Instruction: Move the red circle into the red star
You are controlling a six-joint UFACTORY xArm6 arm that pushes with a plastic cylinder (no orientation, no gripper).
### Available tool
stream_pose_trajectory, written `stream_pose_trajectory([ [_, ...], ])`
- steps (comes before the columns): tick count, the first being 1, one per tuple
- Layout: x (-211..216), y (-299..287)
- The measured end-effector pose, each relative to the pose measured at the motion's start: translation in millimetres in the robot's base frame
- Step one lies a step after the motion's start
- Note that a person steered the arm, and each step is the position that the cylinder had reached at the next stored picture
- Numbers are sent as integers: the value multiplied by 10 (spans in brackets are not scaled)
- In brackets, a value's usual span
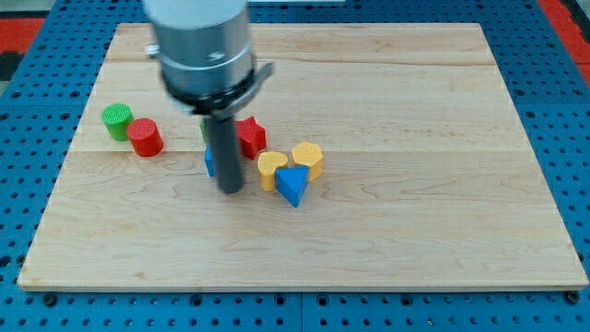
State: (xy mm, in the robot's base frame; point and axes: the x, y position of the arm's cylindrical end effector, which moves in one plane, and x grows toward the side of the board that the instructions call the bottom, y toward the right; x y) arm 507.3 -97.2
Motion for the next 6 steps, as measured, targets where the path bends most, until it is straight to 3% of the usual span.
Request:
stream_pose_trajectory([
  [1, -162, -1041],
  [2, -597, -1641],
  [3, -800, -1630],
  [5, -794, -83],
  [6, -785, -600],
])
